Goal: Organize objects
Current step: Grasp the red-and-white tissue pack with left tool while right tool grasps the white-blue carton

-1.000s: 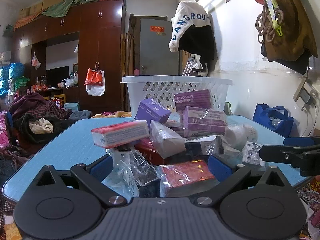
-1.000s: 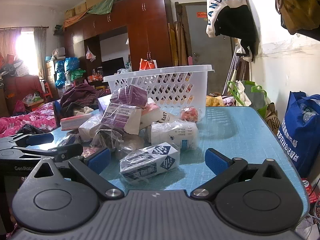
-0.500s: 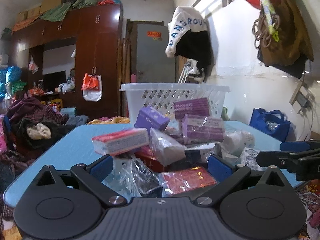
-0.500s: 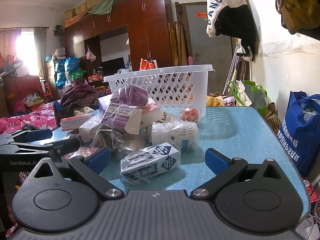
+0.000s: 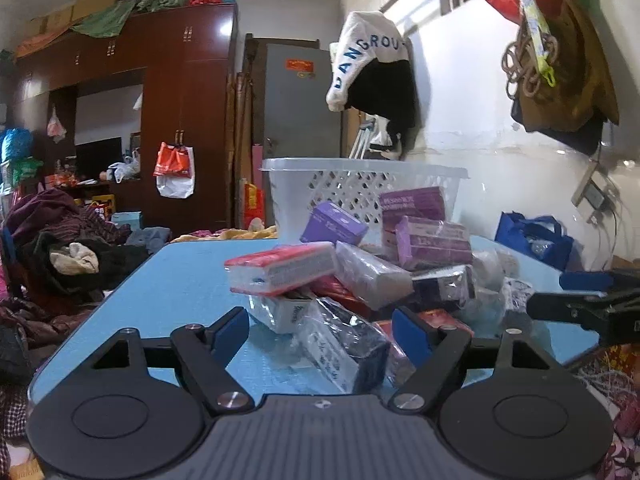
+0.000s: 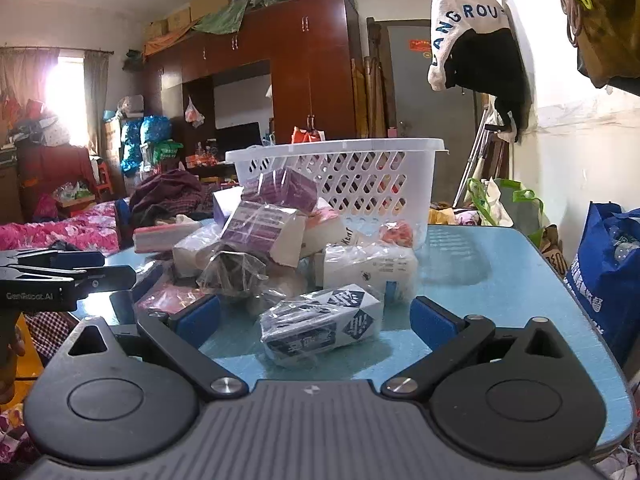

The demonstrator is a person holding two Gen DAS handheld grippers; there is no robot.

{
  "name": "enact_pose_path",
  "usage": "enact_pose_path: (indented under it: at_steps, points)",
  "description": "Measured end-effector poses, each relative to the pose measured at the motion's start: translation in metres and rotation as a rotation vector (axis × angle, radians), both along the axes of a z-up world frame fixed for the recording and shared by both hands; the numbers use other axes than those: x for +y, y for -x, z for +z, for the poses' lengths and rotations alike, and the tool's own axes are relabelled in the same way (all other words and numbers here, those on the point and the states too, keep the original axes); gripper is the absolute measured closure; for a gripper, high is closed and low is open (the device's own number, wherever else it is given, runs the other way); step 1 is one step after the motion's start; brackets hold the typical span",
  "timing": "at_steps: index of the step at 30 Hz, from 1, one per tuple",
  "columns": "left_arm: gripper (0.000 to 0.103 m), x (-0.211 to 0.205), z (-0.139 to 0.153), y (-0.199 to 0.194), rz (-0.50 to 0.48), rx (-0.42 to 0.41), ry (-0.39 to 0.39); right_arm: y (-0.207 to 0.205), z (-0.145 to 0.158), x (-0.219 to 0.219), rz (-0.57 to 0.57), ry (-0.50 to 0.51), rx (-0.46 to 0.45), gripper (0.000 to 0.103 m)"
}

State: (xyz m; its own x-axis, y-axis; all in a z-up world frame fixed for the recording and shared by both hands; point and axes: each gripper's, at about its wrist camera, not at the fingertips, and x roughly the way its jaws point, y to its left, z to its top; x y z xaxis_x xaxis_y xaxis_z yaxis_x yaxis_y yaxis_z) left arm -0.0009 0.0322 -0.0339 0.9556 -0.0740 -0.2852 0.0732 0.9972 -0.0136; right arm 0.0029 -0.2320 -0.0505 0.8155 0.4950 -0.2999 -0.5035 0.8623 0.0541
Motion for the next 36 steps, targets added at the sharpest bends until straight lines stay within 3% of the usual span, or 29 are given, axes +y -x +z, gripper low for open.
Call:
enact_pose_path:
  at_steps: [4,11,14,17,28,29,31,36]
  points:
    - [0.021,0.007,-0.002,-0.002,-0.008,0.008,0.026,-0.002,-0.004,0.001,0.003,0.005,0.006,0.001]
    - [0.021,0.028,0.02,-0.025,-0.005,-0.051,0.045,-0.007,-0.006,0.006,0.015,0.034,0.012,0.001]
    - [0.021,0.037,0.021,-0.051,-0.029,-0.027,0.041,-0.012,-0.007,0.007,0.015,0.044,0.016,0.001]
    - [0.021,0.046,0.018,-0.072,-0.067,0.02,0.085,-0.015,-0.008,0.006,0.011,0.047,0.02,0.001]
    - [0.021,0.053,0.009,-0.085,-0.095,0.058,0.082,-0.024,-0.015,0.007,0.048,0.071,0.043,0.002]
    - [0.021,0.053,0.009,-0.085,-0.097,0.058,0.08,-0.024,-0.015,0.007,0.05,0.073,0.044,0.003]
    - [0.021,0.054,0.008,-0.084,-0.1,0.059,0.078,-0.023,-0.016,0.008,0.061,0.084,0.056,0.02]
    - [0.021,0.061,0.008,-0.08,-0.13,0.049,0.079,-0.022,-0.016,0.006,0.068,0.082,0.06,0.02]
